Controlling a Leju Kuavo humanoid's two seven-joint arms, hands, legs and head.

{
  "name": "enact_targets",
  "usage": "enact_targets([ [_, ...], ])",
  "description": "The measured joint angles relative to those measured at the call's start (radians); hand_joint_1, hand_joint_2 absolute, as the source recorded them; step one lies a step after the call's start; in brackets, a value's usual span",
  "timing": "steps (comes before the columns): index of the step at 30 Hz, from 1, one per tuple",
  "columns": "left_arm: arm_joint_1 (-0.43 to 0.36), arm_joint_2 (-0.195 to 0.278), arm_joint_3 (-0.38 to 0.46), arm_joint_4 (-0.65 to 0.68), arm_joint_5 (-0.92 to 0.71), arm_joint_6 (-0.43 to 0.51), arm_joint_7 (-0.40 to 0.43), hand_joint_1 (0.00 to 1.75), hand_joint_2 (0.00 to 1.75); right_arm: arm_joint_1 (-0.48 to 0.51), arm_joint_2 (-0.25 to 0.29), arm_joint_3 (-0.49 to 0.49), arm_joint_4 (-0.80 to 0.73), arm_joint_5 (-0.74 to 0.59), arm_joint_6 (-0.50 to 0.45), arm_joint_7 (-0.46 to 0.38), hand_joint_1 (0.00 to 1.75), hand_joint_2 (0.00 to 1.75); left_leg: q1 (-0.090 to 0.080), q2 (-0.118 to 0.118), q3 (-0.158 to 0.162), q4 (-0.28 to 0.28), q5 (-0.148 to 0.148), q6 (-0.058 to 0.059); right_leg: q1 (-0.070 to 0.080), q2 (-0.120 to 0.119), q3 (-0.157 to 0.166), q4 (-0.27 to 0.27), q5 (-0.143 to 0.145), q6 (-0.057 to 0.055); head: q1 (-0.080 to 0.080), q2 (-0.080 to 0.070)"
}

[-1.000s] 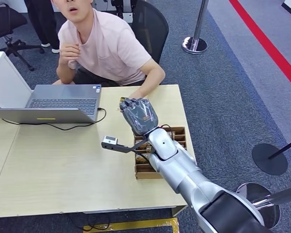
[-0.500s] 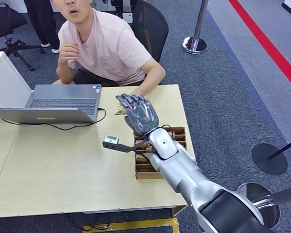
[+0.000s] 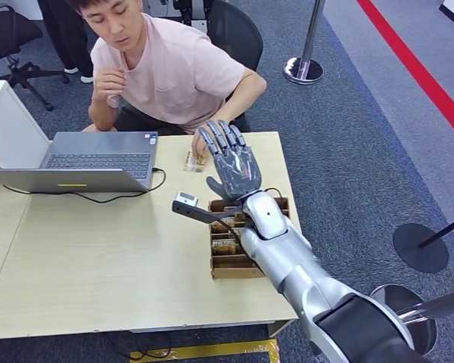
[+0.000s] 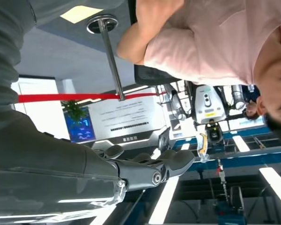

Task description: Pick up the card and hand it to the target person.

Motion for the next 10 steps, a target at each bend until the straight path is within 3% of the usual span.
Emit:
enact_targets([
  [5,0.001,0.004,0.009,-0.001,0.01,0.002,0.006,0.0,0.0,0.005,-0.048,-0.144,-0.009,-0.354,0.107,-0.118,0.0,1.75,0.0,-0.002,0.002,-0.001,0.0,0.0,0.0,-0.002,0.002,-0.001,0.0,0.0,0.0,0.0],
  [10,0.0,0.009,0.011,-0.001,0.01,0.006,0.016,0.0,0.0,0.006,-0.101,-0.221,0.019,-0.544,0.16,-0.164,0.0,1.75,0.0,-0.002,0.003,-0.001,-0.001,0.0,0.0,-0.001,0.003,-0.001,-0.001,0.001,0.0,0.0],
])
